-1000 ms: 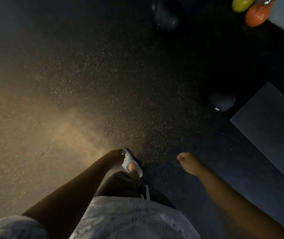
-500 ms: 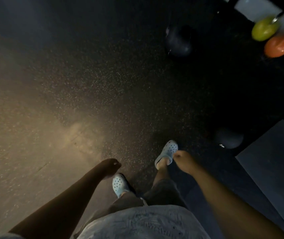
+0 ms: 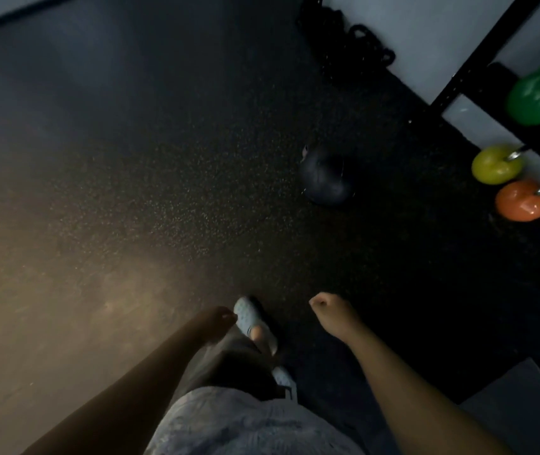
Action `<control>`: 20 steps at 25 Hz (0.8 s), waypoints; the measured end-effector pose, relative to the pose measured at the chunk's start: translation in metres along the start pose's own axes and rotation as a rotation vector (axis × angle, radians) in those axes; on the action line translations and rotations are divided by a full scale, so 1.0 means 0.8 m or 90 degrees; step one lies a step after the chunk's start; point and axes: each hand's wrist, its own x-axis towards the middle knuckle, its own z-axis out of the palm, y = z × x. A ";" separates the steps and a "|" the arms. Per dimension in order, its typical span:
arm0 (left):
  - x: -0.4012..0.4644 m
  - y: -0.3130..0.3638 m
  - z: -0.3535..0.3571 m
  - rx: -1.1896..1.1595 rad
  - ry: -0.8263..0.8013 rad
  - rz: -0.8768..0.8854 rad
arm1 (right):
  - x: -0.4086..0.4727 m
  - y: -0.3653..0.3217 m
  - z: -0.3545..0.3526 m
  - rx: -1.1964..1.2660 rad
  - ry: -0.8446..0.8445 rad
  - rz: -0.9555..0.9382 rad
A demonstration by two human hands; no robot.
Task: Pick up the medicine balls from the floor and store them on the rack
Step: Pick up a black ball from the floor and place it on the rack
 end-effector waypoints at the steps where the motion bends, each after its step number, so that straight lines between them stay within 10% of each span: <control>1: 0.022 0.030 -0.010 -0.005 -0.003 0.004 | 0.022 -0.007 -0.026 -0.001 0.004 0.000; 20: 0.303 0.499 -0.188 -0.227 0.072 -0.113 | 0.426 -0.102 -0.498 -0.013 -0.056 -0.008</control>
